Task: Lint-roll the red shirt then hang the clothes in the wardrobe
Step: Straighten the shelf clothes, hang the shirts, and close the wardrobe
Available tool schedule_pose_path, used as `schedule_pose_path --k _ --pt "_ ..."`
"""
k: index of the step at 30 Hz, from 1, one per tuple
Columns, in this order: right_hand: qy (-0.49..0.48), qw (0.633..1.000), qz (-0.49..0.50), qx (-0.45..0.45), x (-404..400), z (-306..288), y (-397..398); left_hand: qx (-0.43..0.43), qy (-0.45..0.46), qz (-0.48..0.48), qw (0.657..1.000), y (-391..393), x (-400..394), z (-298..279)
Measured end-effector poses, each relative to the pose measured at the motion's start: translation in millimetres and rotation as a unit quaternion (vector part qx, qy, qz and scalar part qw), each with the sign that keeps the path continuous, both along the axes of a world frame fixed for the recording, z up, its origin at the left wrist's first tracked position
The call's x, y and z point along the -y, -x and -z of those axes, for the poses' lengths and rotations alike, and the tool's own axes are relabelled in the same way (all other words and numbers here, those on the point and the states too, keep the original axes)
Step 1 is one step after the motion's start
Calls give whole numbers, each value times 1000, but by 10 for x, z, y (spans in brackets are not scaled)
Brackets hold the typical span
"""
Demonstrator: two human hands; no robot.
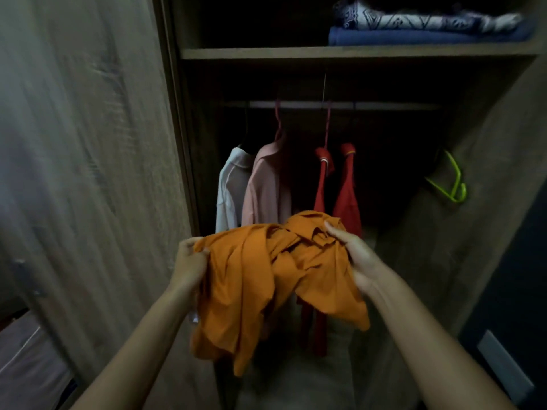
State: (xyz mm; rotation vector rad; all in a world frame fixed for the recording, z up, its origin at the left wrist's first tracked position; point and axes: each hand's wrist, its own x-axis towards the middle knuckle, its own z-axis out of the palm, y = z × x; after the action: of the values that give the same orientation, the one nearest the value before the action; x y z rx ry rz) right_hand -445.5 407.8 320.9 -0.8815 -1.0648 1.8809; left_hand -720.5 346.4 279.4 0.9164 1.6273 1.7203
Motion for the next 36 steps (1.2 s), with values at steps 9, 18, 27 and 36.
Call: schedule_pose_path --k 9,18,27,36 --pt "-45 994 -90 51 120 -44 158 -360 -65 278 888 -657 -67 -108" --pt "-245 941 -14 234 27 -221 -99 -387 -49 245 888 -372 -78 -261" --pt "-262 904 149 303 -279 -316 -677 -239 -87 153 955 5 28 -561" --pt "-374 812 -14 448 51 -271 -38 -278 -56 158 946 -616 -275 -868"
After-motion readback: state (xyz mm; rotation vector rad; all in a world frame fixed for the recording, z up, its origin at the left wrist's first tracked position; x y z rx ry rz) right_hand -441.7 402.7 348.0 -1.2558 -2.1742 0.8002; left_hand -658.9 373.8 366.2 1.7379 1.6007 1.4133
